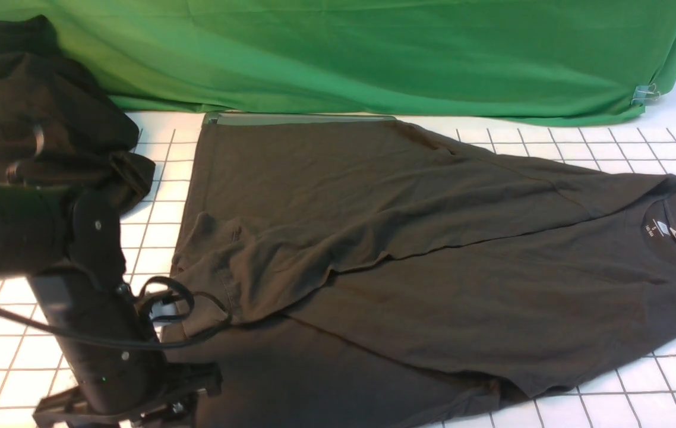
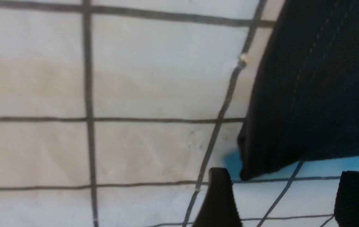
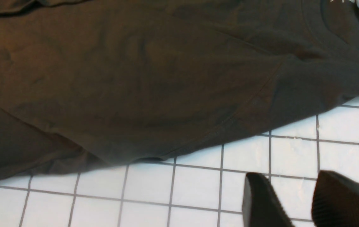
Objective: Fold a long-sleeved shirt over a white checkered tablecloth.
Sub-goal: 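Grasp the near edge of the shirt at its hem and shoulder corners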
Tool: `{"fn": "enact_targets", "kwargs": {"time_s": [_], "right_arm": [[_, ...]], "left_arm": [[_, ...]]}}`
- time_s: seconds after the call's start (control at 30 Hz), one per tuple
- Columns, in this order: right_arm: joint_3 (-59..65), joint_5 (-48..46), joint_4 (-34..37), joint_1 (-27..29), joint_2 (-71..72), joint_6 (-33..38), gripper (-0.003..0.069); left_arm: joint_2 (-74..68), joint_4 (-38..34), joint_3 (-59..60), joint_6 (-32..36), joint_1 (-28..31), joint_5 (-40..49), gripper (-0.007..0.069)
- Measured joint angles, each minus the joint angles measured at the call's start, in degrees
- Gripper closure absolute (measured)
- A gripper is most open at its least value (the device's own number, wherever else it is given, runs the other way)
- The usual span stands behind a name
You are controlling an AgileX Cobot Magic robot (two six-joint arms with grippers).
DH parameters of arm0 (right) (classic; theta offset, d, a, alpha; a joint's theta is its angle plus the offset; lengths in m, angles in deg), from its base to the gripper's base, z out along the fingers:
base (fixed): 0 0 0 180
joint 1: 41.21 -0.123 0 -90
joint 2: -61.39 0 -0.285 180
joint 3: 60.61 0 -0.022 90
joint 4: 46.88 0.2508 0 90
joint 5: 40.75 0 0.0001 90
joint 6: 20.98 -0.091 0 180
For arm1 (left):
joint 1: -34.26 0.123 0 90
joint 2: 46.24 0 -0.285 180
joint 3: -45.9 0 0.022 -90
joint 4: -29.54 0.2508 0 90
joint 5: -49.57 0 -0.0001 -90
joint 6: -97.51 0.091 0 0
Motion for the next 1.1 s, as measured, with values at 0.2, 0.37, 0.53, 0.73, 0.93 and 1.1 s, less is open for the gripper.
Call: {"fn": "enact_targets", "kwargs": {"time_s": [0.2,0.37,0.53,0.73,0.93,1.1], "right_arm": [[0.00,0.06,0.00,0.00,0.00,-0.06,0.0420],[0.00,0.18,0.00,0.00,0.00,0.01,0.0420],[0.86,-0.63,0.48,-1.07,-0.93,1.76,0.0417],[0.97,-0.26,0.75,-12.54,-7.44,4.96,0.0344],[0.72,1.87,-3.65,-24.31,-20.22,5.37,0.0237],[-3.69,1.43,-10.98,-29.48,-31.73,3.27,0.0218]], "left_arm": [[0.19,-0.13,1.34,-0.09,0.00,-3.73,0.0204],[0.81,1.98,2.41,0.41,0.00,-4.54,0.0380],[3.69,2.07,2.87,3.07,0.05,-7.05,0.0601],[10.13,5.18,2.87,1.64,0.05,-6.07,0.0608],[11.18,5.50,2.87,1.25,0.05,-5.69,0.0608],[11.18,5.65,2.93,1.21,0.05,-6.15,0.0608]]}}
